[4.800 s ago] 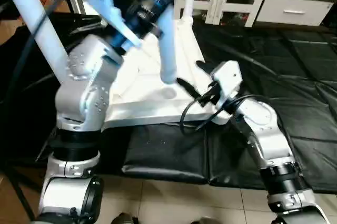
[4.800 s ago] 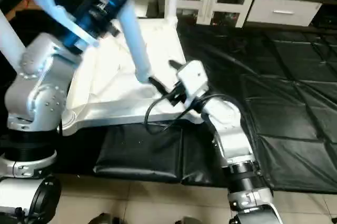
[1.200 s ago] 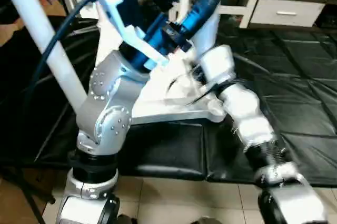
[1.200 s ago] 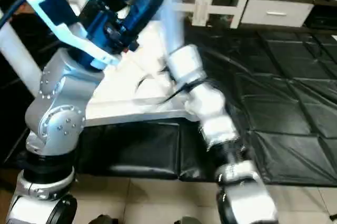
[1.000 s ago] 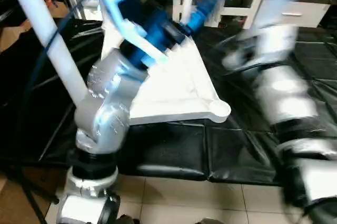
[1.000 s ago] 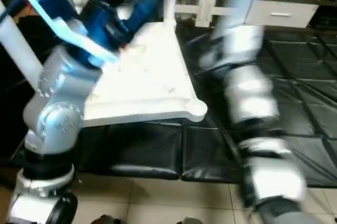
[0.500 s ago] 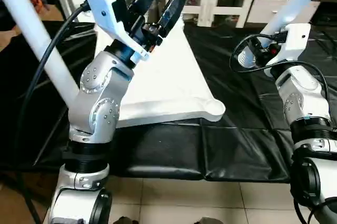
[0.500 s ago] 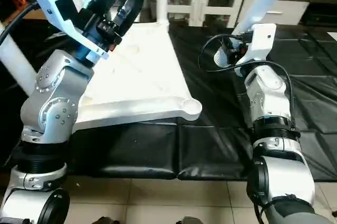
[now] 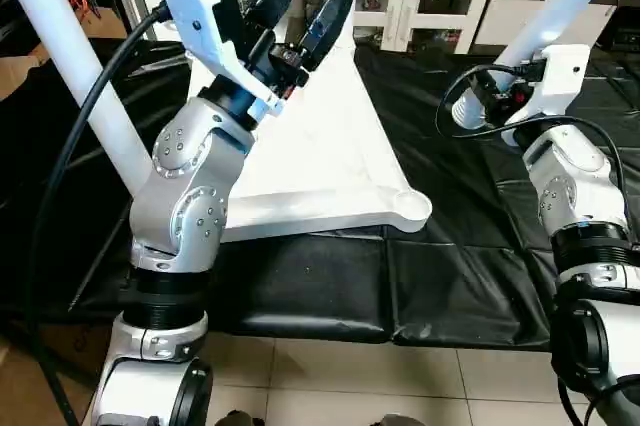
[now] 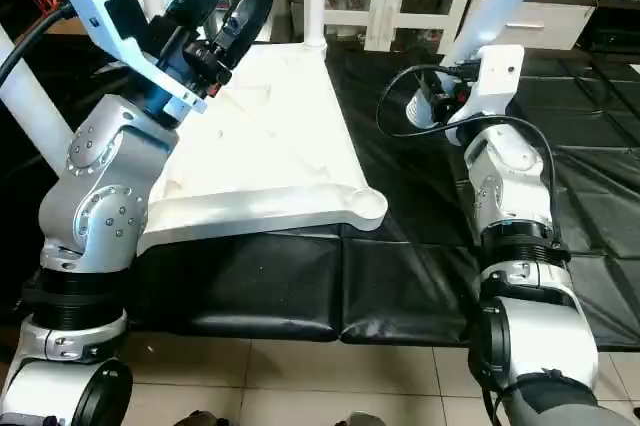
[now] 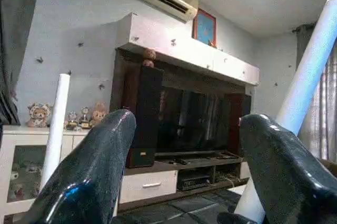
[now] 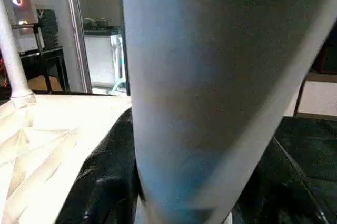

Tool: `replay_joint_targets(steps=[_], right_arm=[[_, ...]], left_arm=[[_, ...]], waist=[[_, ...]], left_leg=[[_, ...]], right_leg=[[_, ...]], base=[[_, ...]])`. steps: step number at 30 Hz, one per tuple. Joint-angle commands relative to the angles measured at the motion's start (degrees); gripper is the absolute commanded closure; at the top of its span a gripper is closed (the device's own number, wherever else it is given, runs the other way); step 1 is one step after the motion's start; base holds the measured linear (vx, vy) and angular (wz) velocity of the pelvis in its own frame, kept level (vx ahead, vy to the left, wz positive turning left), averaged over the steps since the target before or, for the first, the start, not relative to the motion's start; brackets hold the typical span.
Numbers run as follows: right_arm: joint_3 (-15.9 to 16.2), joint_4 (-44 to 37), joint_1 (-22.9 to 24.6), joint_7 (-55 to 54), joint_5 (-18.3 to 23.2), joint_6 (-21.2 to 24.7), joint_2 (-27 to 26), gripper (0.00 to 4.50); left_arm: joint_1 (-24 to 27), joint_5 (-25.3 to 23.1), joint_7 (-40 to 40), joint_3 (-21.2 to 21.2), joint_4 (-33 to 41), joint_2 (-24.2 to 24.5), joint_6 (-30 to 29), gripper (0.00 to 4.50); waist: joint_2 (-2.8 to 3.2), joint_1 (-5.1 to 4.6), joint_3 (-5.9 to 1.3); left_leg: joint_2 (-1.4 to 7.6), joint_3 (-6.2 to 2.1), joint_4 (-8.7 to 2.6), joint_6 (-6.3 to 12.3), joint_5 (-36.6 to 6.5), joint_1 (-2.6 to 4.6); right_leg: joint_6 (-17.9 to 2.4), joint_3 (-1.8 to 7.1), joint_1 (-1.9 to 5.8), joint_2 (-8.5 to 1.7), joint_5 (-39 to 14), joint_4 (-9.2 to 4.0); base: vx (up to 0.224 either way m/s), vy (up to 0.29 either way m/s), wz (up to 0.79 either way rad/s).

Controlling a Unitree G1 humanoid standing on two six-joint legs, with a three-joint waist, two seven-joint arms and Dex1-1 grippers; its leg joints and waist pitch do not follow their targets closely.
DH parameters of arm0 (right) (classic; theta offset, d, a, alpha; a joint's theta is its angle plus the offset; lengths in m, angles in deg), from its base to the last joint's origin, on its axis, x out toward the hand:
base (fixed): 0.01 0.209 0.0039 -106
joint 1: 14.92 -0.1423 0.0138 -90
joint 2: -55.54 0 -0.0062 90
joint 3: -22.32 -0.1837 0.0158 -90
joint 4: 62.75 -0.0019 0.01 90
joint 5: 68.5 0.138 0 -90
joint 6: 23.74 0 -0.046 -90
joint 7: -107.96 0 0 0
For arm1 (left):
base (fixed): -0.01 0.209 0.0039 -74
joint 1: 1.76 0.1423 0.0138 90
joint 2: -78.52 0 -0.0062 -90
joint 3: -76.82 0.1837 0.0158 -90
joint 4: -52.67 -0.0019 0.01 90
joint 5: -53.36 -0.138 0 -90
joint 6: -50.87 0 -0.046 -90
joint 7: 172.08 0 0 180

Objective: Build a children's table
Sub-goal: Insert table leg to table base

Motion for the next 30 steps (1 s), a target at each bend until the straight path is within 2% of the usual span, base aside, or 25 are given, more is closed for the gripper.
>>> replay_joint_targets(steps=[1, 2, 3, 4, 5, 6, 7, 8, 9, 11, 12, 13, 14, 15, 16, 18, 19, 22, 23, 25, 26, 27, 28, 30], right_arm=[[-0.2, -0.5, -0.2, 0.7, 0.5, 0.6, 0.7, 2.64], [-0.4, 0.1, -0.3, 3.2, 1.3, 1.0, 1.4, 2.64], [1.9, -7.0, 4.3, 6.3, 2.1, 3.0, 0.8, 2.64], [4.9, -17.5, 10.8, 9.4, 2.9, 5.7, -0.4, 2.64], [5.4, -20.5, 12.6, 9.2, 3.1, 6.5, -0.8, 2.64], [5.3, -20.8, 12.7, 8.8, 3.2, 6.6, -0.9, 2.64], [5.6, -21.5, 13.3, 8.8, 3.0, 6.9, -0.7, 2.64], [6.0, -21.9, 13.6, 9.0, 2.8, 7.1, -0.6, 2.64], [6.2, -22.2, 13.7, 9.2, 2.7, 7.1, -0.6, 2.64], [7.0, -22.0, 13.6, 9.6, 2.0, 6.9, -0.4, 2.64], [7.1, -21.8, 13.6, 9.8, 2.0, 6.7, -0.4, 2.64], [7.6, -19.8, 12.6, 11.4, 1.5, 5.0, -0.4, 2.64], [7.6, -19.8, 12.6, 11.4, 1.5, 5.0, -0.4, 2.64], [7.9, -18.6, 12.1, 12.7, 1.4, 4.4, -0.4, 2.64], [8.2, -19.4, 12.3, 13.3, 1.6, 5.1, -0.3, 2.64], [8.9, -20.6, 13.0, 15.6, 2.6, 7.2, -0.2, 2.64], [9.2, -21.3, 13.4, 16.1, 2.8, 7.8, 0.0, 2.64], [9.3, -23.9, 14.4, 16.5, 3.7, 9.8, 0.8, 2.64], [9.2, -24.3, 14.5, 16.7, 3.9, 10.0, 0.9, 2.64], [9.0, -24.8, 14.7, 17.1, 4.2, 10.2, 1.3, 2.64], [9.0, -25.4, 15.1, 17.7, 4.4, 10.3, 1.7, 2.64], [9.0, -25.9, 15.4, 18.2, 4.5, 10.5, 2.0, 2.64], [8.9, -26.8, 16.1, 19.0, 4.8, 11.0, 2.3, 2.64], [8.9, -28.3, 17.2, 19.8, 5.0, 11.7, 2.7, 2.64]], left_arm=[[-0.5, -0.8, 0.2, 0.1, 0.1, 0.5, -0.1, 0.74], [0.2, -4.0, 0.7, 1.7, -2.5, 2.3, 0.1, 0.74], [3.0, -8.4, 4.0, 6.3, -8.6, 5.1, -0.3, 0.64], [6.7, -13.5, 8.2, 12.1, -16.3, 8.4, -1.0, 0.57], [7.5, -14.1, 8.6, 12.8, -17.4, 8.8, -1.3, 0.44], [7.6, -14.0, 8.4, 12.6, -17.2, 8.8, -1.4, 0.44], [7.7, -13.9, 8.2, 12.4, -17.0, 8.9, -1.6, 0.22], [7.7, -13.8, 8.2, 12.3, -17.0, 9.0, -1.7, 0.22], [7.8, -13.8, 8.6, 12.4, -16.9, 9.1, -1.6, 0.13], [7.7, -14.2, 9.4, 12.9, -17.3, 9.5, -1.2, 0.07], [7.7, -14.3, 9.7, 13.2, -17.5, 9.7, -1.1, 0.02], [7.5, -16.1, 12.7, 16.0, -18.9, 11.3, -0.6, 0.02], [7.5, -16.1, 12.7, 16.0, -18.9, 11.3, -0.6, 0.02], [7.4, -17.3, 15.2, 18.2, -20.1, 12.5, -0.4, 0.02], [7.1, -18.4, 17.0, 19.6, -21.4, 13.4, 0.1, 0.02], [6.7, -19.5, 21.9, 22.1, -23.7, 14.8, 0.5, 0.02], [6.4, -20.0, 24.3, 22.8, -24.8, 15.2, 1.0, 0.02], [5.3, -21.5, 29.5, 24.4, -28.1, 16.9, 3.2, 0.02], [4.8, -21.9, 29.9, 24.6, -29.1, 17.3, 4.0, 0.02], [3.6, -23.0, 30.1, 25.0, -31.2, 17.6, 5.4, 0.02], [2.5, -23.9, 30.3, 25.3, -33.0, 17.9, 6.5, 0.02], [1.5, -24.6, 30.7, 25.6, -34.7, 18.2, 7.4, 0.02], [0.4, -25.0, 31.5, 25.8, -36.2, 18.4, 8.2, 0.02], [-0.6, -25.4, 32.8, 25.6, -38.3, 18.4, 9.1, 0.30]], waist=[[-0.95, -0.04, -5.54], [-1.41, -0.16, -5.54], [-0.75, -0.72, -3.73], [-0.82, -0.66, -3.92], [-0.59, -0.49, -4.14], [-0.51, -0.68, -4.49], [-0.14, -0.84, -5.50], [-0.04, -0.94, -5.80], [0.12, -0.83, -6.05], [-0.33, -0.95, -5.62], [-0.40, -0.93, -4.84], [-0.61, -0.98, -4.60], [-0.67, -1.12, -4.27], [-0.84, -1.34, -4.09], [-0.61, -1.44, -4.01], [-0.42, -1.63, -4.03], [-0.51, -1.80, -4.08], [-0.26, -1.83, -4.19], [0.11, -1.82, -4.18], [-0.09, -1.92, -4.20], [0.25, -1.99, -4.02], [0.35, -1.95, -4.06], [0.18, -1.93, -4.07], [0.29, -1.82, -4.17]], left_leg=[[-0.59, 0.22, -3.06, 2.60, -6.3, 0.78], [-0.57, 0.29, -3.08, 2.71, -6.3, 0.75], [-1.12, 0.44, -3.53, 3.99, -8.9, 0.70], [-0.82, 0.16, -3.90, 3.96, -9.8, 1.16], [-0.66, -0.04, -4.23, 3.60, -9.6, 1.38], [-0.87, -0.20, -4.23, 3.01, -8.2, 1.09], [-0.66, -0.38, -3.89, 2.61, -5.3, 1.08], [-0.53, -0.41, -3.71, 3.05, -3.2, 0.88], [-0.48, -0.35, -3.38, 4.27, -0.1, 0.59], [-0.63, -0.12, -3.43, 5.55, -0.4, 0.14], [-0.55, 0.09, -3.66, 5.93, -5.2, 0.35], [-0.47, 0.12, -3.76, 5.67, -6.8, 0.44], [-0.43, 0.04, -4.00, 4.74, -9.3, 0.54], [-0.35, 0.08, -4.07, 3.69, -10.9, 0.72], [-0.34, 0.00, -4.22, 3.13, -10.9, 0.81], [-0.45, 0.02, -4.21, 2.81, -10.9, 0.85], [-0.42, -0.06, -4.32, 2.63, -10.4, 0.60], [-0.50, -0.04, -4.28, 2.65, -9.2, 0.64], [-0.44, -0.11, -4.31, 2.57, -9.1, 0.62], [-0.46, -0.06, -4.34, 2.50, -9.6, 0.72], [-0.48, 0.01, -4.37, 2.44, -10.5, 0.89], [-0.48, -0.01, -4.32, 2.35, -10.9, 0.94], [-0.47, -0.07, -4.42, 2.22, -11.0, 0.81], [-0.49, -0.14, -4.44, 2.16, -10.4, 0.77]], right_leg=[[-14.6, 1.17, 3.37, -1.95, -1.8, -4.75], [-14.5, 1.18, 3.39, -1.88, -1.8, -4.79], [-13.0, 1.24, 2.40, -1.03, -5.2, -6.05], [-10.7, 1.34, 2.67, -1.29, -7.2, -6.20], [-9.4, 1.34, 3.00, -1.65, -7.8, -6.19], [-9.6, 1.32, 3.29, -1.70, -6.7, -5.84], [-11.5, 1.34, 3.57, -2.02, -2.0, -5.16], [-12.7, 1.35, 3.57, -1.97, 1.8, -4.81], [-14.9, 1.16, 3.29, -1.78, 8.1, -4.19], [-15.9, 1.04, 3.06, -1.59, 10.1, -4.24], [-15.9, 1.13, 2.70, -1.96, 3.9, -5.03], [-15.6, 1.16, 2.60, -2.07, 1.1, -5.36], [-14.4, 1.16, 2.46, -2.16, -4.9, -5.72], [-13.2, 1.27, 2.21, -2.20, -8.4, -6.09], [-12.4, 1.35, 2.10, -2.17, -9.8, -6.16], [-12.0, 1.41, 2.04, -2.10, -10.2, -6.32], [-11.9, 1.43, 2.20, -2.10, -9.2, -6.08], [-12.7, 1.47, 2.31, -2.12, -6.1, -6.07], [-13.0, 1.47, 2.36, -2.16, -5.0, -5.82], [-13.4, 1.44, 2.37, -2.08, -4.4, -5.83], [-13.6, 1.45, 2.13, -1.98, -4.9, -6.15], [-13.7, 1.47, 2.20, -2.03, -5.0, -6.07], [-13.7, 1.48, 2.39, -2.07, -4.9, -5.99], [-13.9, 1.52, 2.59, -2.14, -3.9, -5.97]], base=[[0.000, 0.000, 0.00], [0.000, 0.000, 0.00], [0.000, 0.000, 0.00], [0.000, 0.000, 0.00], [0.000, 0.000, 0.00], [0.000, 0.000, 0.00], [0.000, 0.000, 0.00], [0.000, 0.000, 0.00], [0.000, 0.000, 0.00], [0.000, 0.000, 0.00], [0.000, 0.000, 0.00], [0.000, 0.000, 0.00], [0.000, 0.000, 0.00], [0.000, 0.000, 0.00], [0.000, 0.000, 0.00], [0.000, 0.000, 0.00], [0.000, 0.000, 0.00], [0.000, 0.000, 0.00], [0.000, 0.000, 0.00], [0.000, 0.000, 0.00], [0.000, 0.000, 0.00], [0.000, 0.000, 0.00], [0.000, 0.000, 0.00], [0.000, 0.000, 0.00]])
